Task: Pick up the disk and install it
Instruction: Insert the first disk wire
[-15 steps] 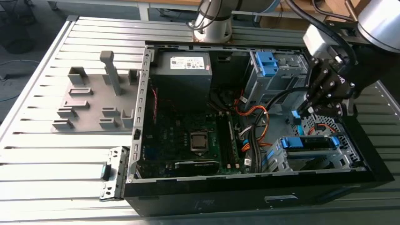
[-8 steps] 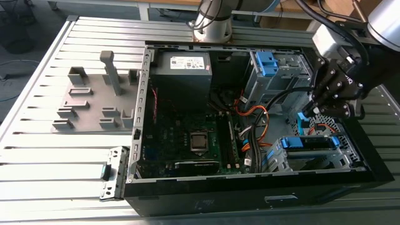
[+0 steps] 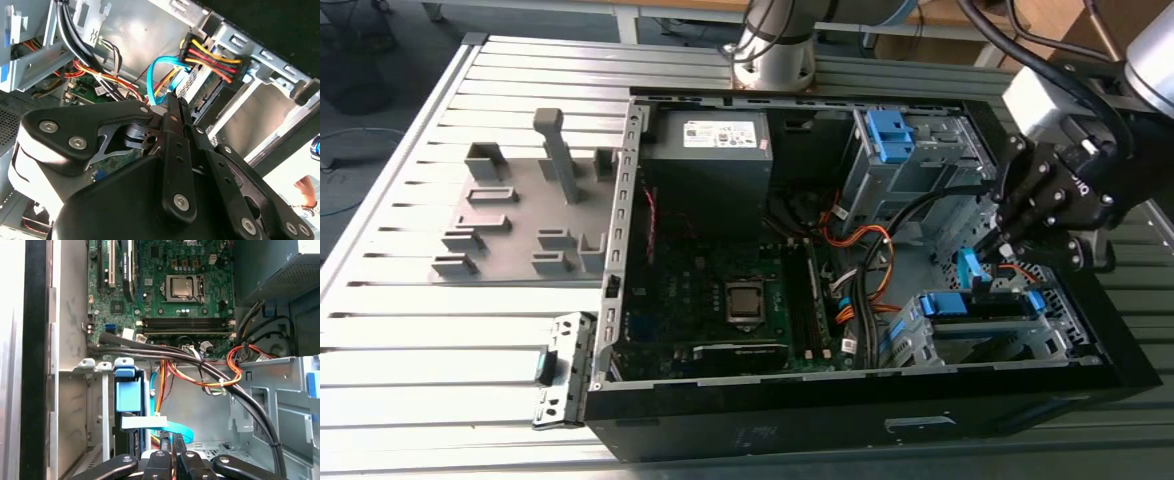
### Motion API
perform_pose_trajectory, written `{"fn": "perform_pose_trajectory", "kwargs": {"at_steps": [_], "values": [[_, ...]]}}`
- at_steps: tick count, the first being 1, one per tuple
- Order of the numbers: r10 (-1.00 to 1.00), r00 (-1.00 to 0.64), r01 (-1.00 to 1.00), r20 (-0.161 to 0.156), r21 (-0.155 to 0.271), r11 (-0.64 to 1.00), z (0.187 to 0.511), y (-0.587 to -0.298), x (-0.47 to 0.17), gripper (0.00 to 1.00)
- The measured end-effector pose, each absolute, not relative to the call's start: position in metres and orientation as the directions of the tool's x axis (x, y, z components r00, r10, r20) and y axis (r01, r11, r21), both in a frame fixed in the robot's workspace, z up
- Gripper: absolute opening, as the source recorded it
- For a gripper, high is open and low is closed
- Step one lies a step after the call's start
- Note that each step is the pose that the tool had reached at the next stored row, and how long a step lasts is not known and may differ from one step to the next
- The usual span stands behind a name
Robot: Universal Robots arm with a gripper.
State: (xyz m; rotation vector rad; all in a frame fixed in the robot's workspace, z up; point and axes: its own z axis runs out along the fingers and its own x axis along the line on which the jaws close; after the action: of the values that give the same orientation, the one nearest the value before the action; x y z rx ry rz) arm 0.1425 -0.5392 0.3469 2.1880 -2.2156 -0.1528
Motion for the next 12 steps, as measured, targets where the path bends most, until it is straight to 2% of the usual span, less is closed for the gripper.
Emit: {"fn": "perform_pose_trajectory", "kwargs": {"at_steps": [7, 12], "values": [[-0.999, -0.016, -0.994, -0.05, 0.109, 0.01, 0.347, -0.54, 0.161, 0.16], [-0.999, -0.016, -0.994, -0.05, 0.11, 0.01, 0.347, -0.54, 0.162, 0.16]]}}
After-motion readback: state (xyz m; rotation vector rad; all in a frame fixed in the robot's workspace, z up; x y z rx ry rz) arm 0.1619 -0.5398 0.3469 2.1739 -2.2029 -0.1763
